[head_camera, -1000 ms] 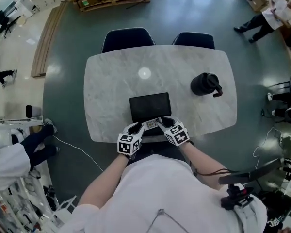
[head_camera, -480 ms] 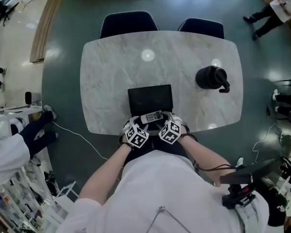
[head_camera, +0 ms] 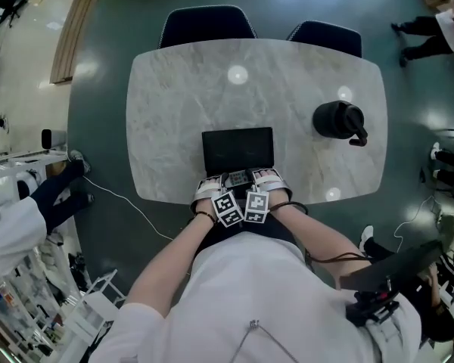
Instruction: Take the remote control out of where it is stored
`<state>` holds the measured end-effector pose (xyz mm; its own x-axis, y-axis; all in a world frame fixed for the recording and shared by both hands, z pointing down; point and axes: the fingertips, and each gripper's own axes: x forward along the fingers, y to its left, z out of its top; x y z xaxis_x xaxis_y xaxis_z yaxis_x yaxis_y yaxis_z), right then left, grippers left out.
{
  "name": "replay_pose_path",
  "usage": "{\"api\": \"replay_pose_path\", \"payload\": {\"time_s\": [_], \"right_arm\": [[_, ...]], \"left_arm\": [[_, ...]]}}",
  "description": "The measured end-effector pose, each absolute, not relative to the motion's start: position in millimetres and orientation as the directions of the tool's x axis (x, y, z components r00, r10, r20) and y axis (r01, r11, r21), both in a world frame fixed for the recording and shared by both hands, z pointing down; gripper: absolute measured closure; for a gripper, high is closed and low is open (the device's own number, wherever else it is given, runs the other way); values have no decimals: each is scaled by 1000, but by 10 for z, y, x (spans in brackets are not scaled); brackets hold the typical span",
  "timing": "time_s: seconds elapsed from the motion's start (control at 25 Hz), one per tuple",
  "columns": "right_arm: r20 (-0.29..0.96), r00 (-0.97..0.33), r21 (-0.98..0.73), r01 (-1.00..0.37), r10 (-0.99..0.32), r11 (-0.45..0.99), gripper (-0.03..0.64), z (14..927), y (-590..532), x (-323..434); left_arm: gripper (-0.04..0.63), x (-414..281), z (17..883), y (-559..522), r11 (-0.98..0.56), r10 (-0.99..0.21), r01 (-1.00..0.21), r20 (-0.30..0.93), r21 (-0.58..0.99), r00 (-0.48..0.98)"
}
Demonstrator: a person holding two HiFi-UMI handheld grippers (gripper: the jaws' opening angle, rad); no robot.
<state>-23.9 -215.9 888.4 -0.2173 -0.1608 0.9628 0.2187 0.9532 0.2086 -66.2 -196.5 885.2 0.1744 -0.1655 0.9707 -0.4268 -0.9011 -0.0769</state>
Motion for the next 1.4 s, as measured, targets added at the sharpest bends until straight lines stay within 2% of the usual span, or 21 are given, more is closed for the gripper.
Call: {"api": "replay_pose_path", "payload": {"time_s": [0.2,0.36,0.48,0.64,0.92,1.08,1.4], "right_arm": [[972,-163,215,305,-171,928,308,8996,-2098,-191],[955,-195,286,387,-225,877,304,8938,-2091,-265],[938,-229,336,420,-260,843,305,8904,-2109,-332],[942,-217,324,401,-255,857,307,8937,-2108,-311],[964,-177,248,335,-198,909,327,8946,-2083,-268],[978,-153,188,333,-144,924,351,8975,-2033,-251],[986,-135,140,322,-101,936,348,8976,-1995,-255]], "left_arm": [[323,-760,8943,-1949,-930,-128,-359,985,-78,119],[314,-669,8945,-1939,-967,-138,-229,984,-110,111],[313,-645,8980,-1933,-974,-134,-197,985,-111,109],[317,-687,9043,-1900,-975,-114,-202,988,-92,100],[322,-647,9024,-1849,-989,-85,-132,990,-71,111],[324,-642,9019,-1828,-990,-85,-123,989,-70,123],[330,-637,9010,-1805,-990,-74,-126,987,-57,143]]}}
